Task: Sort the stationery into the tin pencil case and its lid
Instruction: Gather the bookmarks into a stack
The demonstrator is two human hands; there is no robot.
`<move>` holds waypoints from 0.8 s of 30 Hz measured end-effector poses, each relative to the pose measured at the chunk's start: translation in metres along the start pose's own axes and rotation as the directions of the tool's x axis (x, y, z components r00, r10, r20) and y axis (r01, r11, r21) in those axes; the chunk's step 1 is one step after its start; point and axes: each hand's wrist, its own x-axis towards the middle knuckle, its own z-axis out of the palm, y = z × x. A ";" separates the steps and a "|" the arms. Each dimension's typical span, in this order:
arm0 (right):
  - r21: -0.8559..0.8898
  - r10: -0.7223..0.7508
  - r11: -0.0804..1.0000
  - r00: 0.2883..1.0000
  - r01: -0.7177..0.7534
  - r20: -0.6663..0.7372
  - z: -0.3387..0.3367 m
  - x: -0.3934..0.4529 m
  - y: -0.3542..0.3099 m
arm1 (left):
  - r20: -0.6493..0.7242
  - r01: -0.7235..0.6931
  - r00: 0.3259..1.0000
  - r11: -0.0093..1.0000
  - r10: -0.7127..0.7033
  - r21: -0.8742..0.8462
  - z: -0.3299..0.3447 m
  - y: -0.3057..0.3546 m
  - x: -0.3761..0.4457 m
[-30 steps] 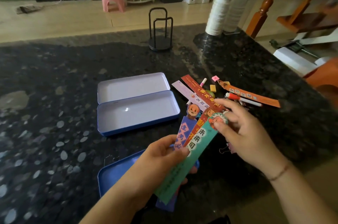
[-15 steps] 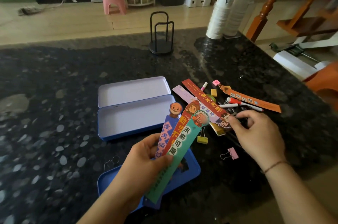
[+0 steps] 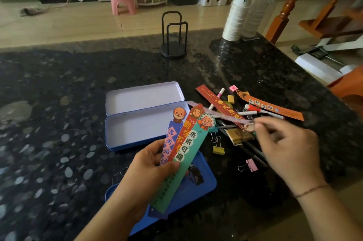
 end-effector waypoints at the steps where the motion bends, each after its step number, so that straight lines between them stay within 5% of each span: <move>1: 0.116 0.059 0.992 0.996 -0.050 -0.070 -0.004 0.001 0.004 | -0.009 0.002 1.000 1.000 -0.002 -0.007 -0.001 0.000 0.001; 3: 0.424 0.283 0.887 0.940 -0.182 -0.189 -0.014 0.006 0.016 | -0.019 -0.001 1.000 1.000 0.001 -0.007 -0.002 0.000 0.001; 5: 0.744 0.497 0.622 0.858 -0.246 -0.132 -0.026 0.010 0.025 | -0.017 -0.005 1.000 1.000 0.005 -0.002 -0.001 -0.001 0.001; 7: 0.854 0.579 0.455 0.813 -0.252 -0.069 -0.032 0.013 0.035 | -0.022 -0.004 1.000 1.000 0.004 -0.015 0.004 0.000 0.000; 10: 0.890 0.537 0.375 0.843 -0.258 0.018 -0.025 0.012 0.023 | -0.024 0.008 1.000 0.998 -0.010 -0.065 0.013 0.002 -0.002; 12: 0.839 0.474 0.414 0.870 -0.353 0.132 -0.013 0.007 0.006 | 0.001 0.014 1.000 0.995 -0.014 -0.094 0.019 0.004 -0.004; 17: 0.596 0.301 0.715 0.931 -0.365 0.208 0.018 -0.005 -0.029 | 0.116 -0.028 0.993 0.996 0.037 -0.081 0.026 0.000 -0.005; 24: 0.296 0.354 0.873 0.921 -0.388 0.163 0.027 -0.002 -0.016 | 0.045 -0.065 0.997 0.997 0.064 0.035 0.017 -0.001 -0.003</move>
